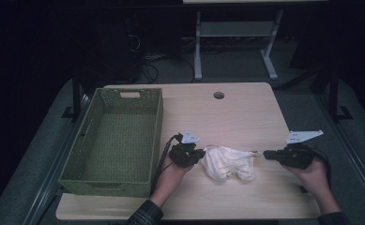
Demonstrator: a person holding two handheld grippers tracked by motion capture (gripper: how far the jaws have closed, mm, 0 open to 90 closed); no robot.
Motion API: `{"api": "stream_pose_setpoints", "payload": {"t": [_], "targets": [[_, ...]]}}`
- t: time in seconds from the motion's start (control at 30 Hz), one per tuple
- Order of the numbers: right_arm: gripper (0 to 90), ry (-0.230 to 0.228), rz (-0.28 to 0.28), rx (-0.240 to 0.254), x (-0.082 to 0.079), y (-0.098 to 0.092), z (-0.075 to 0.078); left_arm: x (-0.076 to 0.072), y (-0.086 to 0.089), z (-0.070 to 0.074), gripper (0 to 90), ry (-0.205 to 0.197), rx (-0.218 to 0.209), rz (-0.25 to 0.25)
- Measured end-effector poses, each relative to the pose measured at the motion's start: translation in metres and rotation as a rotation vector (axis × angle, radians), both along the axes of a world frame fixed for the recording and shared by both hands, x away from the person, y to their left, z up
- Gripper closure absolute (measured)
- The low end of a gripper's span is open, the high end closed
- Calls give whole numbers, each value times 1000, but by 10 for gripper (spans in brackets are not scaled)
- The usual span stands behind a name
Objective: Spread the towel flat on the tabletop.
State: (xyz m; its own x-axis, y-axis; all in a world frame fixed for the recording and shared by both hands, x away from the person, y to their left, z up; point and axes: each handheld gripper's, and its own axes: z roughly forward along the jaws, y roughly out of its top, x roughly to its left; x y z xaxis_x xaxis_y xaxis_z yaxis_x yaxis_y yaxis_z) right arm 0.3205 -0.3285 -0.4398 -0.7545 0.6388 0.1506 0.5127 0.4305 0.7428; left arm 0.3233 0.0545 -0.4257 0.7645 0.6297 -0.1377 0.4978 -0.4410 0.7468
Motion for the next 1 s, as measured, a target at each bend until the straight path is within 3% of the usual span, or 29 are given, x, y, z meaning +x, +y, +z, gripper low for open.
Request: {"api": "stream_pose_setpoints", "payload": {"t": [0.1, 0.33, 0.5, 0.7, 0.77, 0.93, 1.0], "targets": [[866, -26, -9, 4, 1, -4, 11, 5, -2, 11, 863, -17, -43, 4], [867, -78, -27, 32, 4, -12, 29, 13, -3, 27, 862, -45, -77, -1], [871, -117, -47, 57, 8, -20, 46, 22, -6, 47, 862, -68, -110, -4], [872, -171, -61, 70, 16, -22, 65, 32, -9, 66, 862, -112, -140, 20], [872, -196, -69, 66, 24, -21, 74, 43, -8, 74, 862, -131, -153, 43], [872, -194, -71, 55, 44, -16, 77, 57, -12, 75, 862, -133, -152, 70], [872, -188, -71, 43, 53, -14, 75, 68, -15, 68, 862, -135, -137, 93]]}}
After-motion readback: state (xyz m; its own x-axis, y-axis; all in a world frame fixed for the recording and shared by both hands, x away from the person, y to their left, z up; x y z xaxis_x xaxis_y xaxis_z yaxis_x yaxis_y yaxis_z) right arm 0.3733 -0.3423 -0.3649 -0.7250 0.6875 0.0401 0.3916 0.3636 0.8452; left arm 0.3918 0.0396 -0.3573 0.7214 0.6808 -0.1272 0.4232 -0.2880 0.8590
